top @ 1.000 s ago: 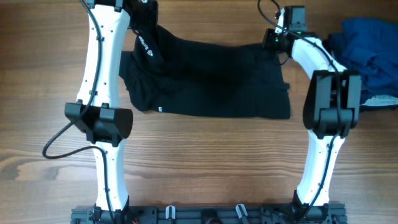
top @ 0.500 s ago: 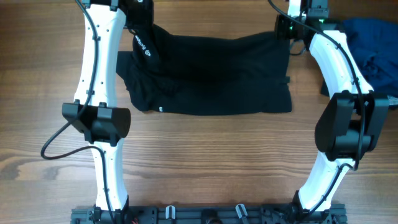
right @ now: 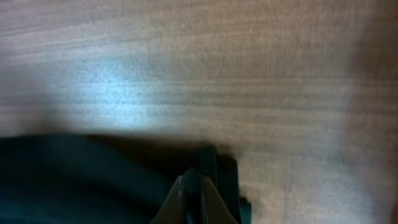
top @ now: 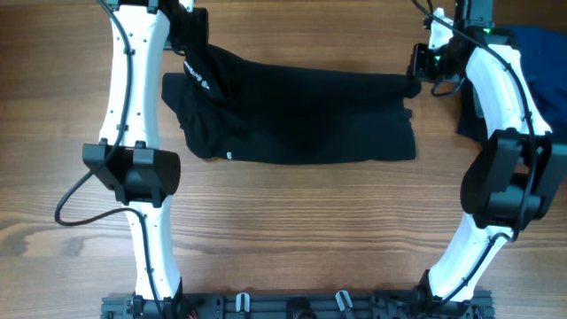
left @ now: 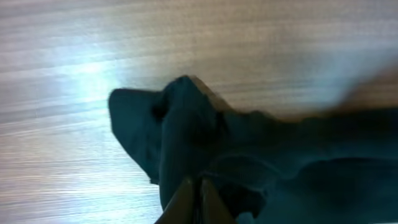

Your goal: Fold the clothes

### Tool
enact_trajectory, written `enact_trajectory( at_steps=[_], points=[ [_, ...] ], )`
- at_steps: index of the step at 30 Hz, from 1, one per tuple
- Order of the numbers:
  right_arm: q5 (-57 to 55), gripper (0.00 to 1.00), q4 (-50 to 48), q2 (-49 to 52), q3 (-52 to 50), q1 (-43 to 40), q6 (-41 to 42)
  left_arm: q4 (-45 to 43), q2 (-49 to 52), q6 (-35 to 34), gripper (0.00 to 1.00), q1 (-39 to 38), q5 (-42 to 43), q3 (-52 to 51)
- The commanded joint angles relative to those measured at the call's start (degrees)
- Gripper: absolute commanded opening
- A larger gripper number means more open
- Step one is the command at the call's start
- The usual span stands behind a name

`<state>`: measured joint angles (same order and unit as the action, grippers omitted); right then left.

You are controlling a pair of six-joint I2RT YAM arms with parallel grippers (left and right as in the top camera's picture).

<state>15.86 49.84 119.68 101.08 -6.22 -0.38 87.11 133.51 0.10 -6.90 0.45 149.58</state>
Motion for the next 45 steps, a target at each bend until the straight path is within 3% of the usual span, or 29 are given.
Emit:
enact_trajectory(
  at_steps=[1, 9, 19, 29, 30, 32, 35, 45],
  points=[
    [2.0, 0.04, 1.1, 0.0, 0.7, 0.3, -1.1, -2.1, 0.9, -0.6, 0.04, -0.4, 2.1, -6.6],
    [0.7, 0.04, 4.2, 0.0, 0.6, 0.1, -1.0, -6.8, 0.9, -0.5, 0.04, -2.2, 2.6, -16.1],
    [0.2, 0.04, 7.9, 0.0, -0.8, 0.1, -0.9, -7.6, 0.9, -0.5, 0.04, -3.9, 2.9, -17.9],
    [0.3, 0.04, 3.4, 0.0, -6.0, -2.1, 2.0, -7.7, 0.9, -0.5, 0.04, -3.9, 2.9, -23.6],
    [0.3, 0.13, 2.6, 0.0, -5.9, -2.1, 2.0, -7.9, 0.9, -0.5, 0.04, -3.9, 2.9, -24.7],
    [0.3, 0.54, 2.4, 0.0, -5.9, -2.1, 1.9, -7.8, 0.9, -0.5, 0.12, -3.8, 2.7, -25.6],
    [0.3, 0.68, 2.7, 0.0, -5.9, -2.2, 2.1, -7.4, 0.9, -0.5, 0.25, -3.8, 1.6, -25.7],
    [7.4, 0.79, 5.6, 0.0, -5.9, -5.8, 0.7, -5.6, 0.4, -0.6, 0.64, -3.8, 1.2, -25.6]
  ],
)
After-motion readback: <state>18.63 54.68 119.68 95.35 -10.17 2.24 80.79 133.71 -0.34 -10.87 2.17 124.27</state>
